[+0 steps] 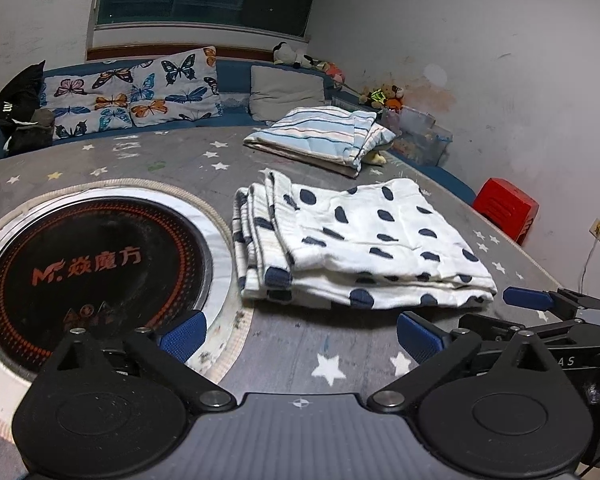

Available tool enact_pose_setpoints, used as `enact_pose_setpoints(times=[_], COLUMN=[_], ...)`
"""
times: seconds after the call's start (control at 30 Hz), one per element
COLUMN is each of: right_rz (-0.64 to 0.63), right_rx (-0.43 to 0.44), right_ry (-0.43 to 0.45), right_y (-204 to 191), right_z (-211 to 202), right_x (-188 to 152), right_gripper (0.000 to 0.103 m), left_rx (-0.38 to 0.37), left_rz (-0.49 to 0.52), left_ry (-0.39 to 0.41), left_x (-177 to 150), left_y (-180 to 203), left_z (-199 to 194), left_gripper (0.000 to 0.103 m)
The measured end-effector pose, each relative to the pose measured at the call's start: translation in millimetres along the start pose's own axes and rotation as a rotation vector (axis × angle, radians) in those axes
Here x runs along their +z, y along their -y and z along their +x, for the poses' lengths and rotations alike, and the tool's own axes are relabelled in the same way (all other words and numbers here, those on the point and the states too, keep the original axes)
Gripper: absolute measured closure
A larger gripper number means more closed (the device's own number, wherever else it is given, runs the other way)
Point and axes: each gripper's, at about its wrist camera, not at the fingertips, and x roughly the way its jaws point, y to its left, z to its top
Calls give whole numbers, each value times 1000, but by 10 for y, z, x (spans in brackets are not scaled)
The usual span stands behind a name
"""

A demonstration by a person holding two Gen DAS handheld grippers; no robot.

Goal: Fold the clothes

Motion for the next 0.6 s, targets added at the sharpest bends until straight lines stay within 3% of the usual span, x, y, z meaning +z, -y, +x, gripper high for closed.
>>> enact_pose_setpoints(times=[0.6], right_rz=[17], right_rx=[9], right_ry=[-35], right_y=[-297], right_z=[-53], right_x=[-188], right_gripper=[0], left_rx=[19], left_rz=[-17], left_ry=[-41], left_x=[-313], left_y=[-124], left_z=[-196], left_gripper=[0])
